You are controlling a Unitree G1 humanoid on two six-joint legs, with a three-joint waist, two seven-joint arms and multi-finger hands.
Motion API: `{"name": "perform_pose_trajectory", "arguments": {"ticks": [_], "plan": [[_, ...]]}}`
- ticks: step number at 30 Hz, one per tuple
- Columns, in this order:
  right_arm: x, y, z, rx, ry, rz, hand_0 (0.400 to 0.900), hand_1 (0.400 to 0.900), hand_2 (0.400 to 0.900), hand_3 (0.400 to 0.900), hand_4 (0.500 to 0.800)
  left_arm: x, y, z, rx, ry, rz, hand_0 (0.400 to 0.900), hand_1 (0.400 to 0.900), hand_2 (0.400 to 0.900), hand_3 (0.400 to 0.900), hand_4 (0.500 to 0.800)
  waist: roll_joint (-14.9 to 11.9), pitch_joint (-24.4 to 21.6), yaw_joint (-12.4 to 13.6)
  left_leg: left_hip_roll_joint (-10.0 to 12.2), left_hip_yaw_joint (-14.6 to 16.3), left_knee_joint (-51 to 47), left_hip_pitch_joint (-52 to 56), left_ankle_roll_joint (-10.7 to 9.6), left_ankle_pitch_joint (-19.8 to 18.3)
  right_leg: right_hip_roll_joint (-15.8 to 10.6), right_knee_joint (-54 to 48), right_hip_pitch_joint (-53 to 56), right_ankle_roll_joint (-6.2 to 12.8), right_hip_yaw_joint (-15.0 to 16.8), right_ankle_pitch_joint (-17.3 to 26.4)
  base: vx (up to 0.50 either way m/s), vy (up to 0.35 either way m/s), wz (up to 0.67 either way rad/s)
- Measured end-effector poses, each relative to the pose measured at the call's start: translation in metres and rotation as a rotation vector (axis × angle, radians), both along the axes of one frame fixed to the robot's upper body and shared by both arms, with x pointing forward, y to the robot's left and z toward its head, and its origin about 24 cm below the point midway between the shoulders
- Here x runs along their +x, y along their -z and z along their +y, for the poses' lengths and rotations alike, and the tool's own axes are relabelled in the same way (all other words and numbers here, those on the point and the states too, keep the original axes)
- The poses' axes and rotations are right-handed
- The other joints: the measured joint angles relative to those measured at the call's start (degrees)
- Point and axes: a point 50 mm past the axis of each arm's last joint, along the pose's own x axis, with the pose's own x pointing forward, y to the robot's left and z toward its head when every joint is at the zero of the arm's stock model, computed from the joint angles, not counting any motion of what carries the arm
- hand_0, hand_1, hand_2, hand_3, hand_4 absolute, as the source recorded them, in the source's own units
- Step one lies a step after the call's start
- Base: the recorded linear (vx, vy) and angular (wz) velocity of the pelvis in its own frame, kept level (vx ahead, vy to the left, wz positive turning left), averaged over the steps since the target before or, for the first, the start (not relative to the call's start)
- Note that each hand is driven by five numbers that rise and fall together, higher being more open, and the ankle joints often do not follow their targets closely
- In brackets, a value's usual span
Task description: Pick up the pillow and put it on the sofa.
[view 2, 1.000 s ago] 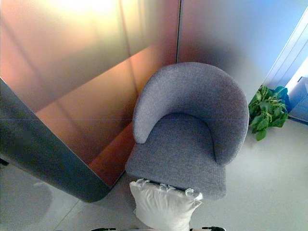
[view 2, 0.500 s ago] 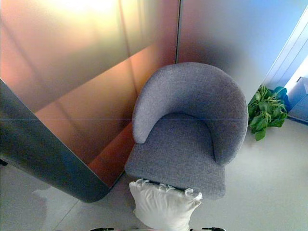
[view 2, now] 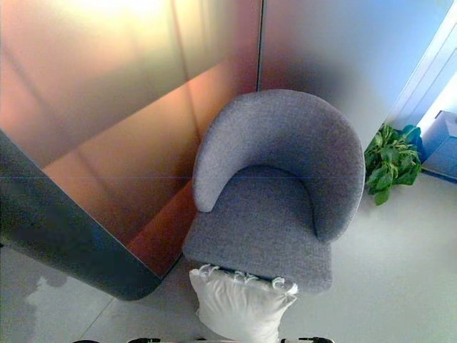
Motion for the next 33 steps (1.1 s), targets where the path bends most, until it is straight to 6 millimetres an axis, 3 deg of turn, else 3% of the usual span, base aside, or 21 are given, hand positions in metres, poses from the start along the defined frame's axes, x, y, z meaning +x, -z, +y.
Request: {"name": "perform_pose_trajectory", "arguments": {"ticks": [4, 12, 15, 18, 19, 23, 26, 30, 33], "plan": [[0.028, -0.006, 0.003, 0.005, -0.001, -0.069, 0.900, 0.900, 0.900, 0.900, 0.800, 0.034, -0.008, 0.001, 0.040, 0.004, -0.089, 0.900, 0.900, 0.900, 0.900, 0.800, 0.00, 4.16, -0.02, -0.25, 0.44, 0.68, -4.99, 0.55, 1.22, -0.27, 0.86, -4.85, 0.19, 0.55, 1.32, -0.20, 0.042, -0.06], [0.104, -0.032, 0.010, -0.023, -0.025, -0.256, 0.900, 0.900, 0.900, 0.900, 0.800, 0.126, -0.044, -0.014, 0.047, 0.050, -0.406, 0.900, 0.900, 0.900, 0.900, 0.800, 2.17, 16.77, -1.43, -0.82, 1.00, 3.14, -14.63, 1.72, 3.05, -1.26, 5.21, -15.57, 0.42, 1.13, 2.62, -0.16, 0.068, 0.02], [0.129, -0.044, 0.013, -0.023, -0.040, -0.299, 0.900, 0.900, 0.900, 0.900, 0.800, 0.167, -0.071, -0.011, 0.039, 0.048, -0.530, 0.900, 0.900, 0.900, 0.900, 0.800, 2.37, 20.79, -1.92, -0.94, 1.21, 3.76, -16.53, 1.73, 3.42, -1.21, 6.23, -17.82, 0.16, 1.31, 2.97, -0.09, 0.088, -0.10], [0.155, -0.061, 0.010, -0.050, -0.080, -0.348, 0.900, 0.900, 0.900, 0.900, 0.800, 0.196, -0.097, 0.004, 0.072, 0.096, -0.600, 0.900, 0.900, 0.900, 0.900, 0.800, 2.50, 21.88, -3.12, -0.94, 1.68, 5.11, -20.25, 1.80, 3.47, -1.36, 8.74, -22.44, 0.13, 2.20, 2.86, -0.11, 0.084, -0.09], [0.166, -0.070, 0.006, -0.065, -0.090, -0.371, 0.900, 0.900, 0.900, 0.900, 0.800, 0.214, -0.114, 0.007, 0.080, 0.092, -0.656, 0.900, 0.900, 0.900, 0.900, 0.800, 2.56, 22.97, -3.61, -0.97, 1.99, 5.83, -21.32, 1.88, 3.52, -1.45, 9.85, -23.77, 0.13, 2.51, 2.86, -0.10, 0.070, -0.04], [0.200, -0.100, -0.002, -0.092, -0.120, -0.448, 0.900, 0.900, 0.900, 0.900, 0.800, 0.252, -0.159, 0.013, 0.102, 0.094, -0.785, 0.900, 0.900, 0.900, 0.900, 0.800, 2.83, 23.83, -5.27, -1.25, 2.57, 7.49, -25.28, 2.33, 3.83, -1.91, 13.14, -28.89, 0.22, 3.52, 2.54, -0.07, 0.039, 0.01], [0.213, -0.112, -0.002, -0.089, -0.108, -0.489, 0.900, 0.900, 0.900, 0.900, 0.800, 0.264, -0.173, 0.006, 0.082, 0.122, -0.846, 0.900, 0.900, 0.900, 0.900, 0.800, 3.09, 24.04, -6.13, -1.36, 2.65, 8.52, -27.69, 2.51, 4.02, -2.09, 14.92, -31.73, 0.20, 3.84, 2.42, -0.05, 0.046, -0.09], [0.216, -0.115, -0.001, -0.078, -0.094, -0.500, 0.900, 0.900, 0.900, 0.900, 0.800, 0.271, -0.178, -0.008, 0.016, 0.099, -0.895, 0.900, 0.900, 0.900, 0.900, 0.800, 3.14, 24.17, -6.65, -1.27, 3.00, 9.84, -31.40, 2.40, 4.03, -2.08, 17.14, -36.03, 0.14, 4.43, 2.25, -0.01, 0.017, -0.04], [0.218, -0.117, -0.003, -0.075, -0.095, -0.498, 0.900, 0.900, 0.900, 0.900, 0.800, 0.273, -0.181, -0.008, -0.015, 0.052, -0.910, 0.900, 0.900, 0.900, 0.900, 0.800, 3.12, 24.22, -7.50, -1.25, 3.13, 11.14, -34.40, 2.41, 4.01, -2.16, 18.73, -39.34, 0.09, 4.75, 2.07, -0.02, 0.014, -0.06]]}}
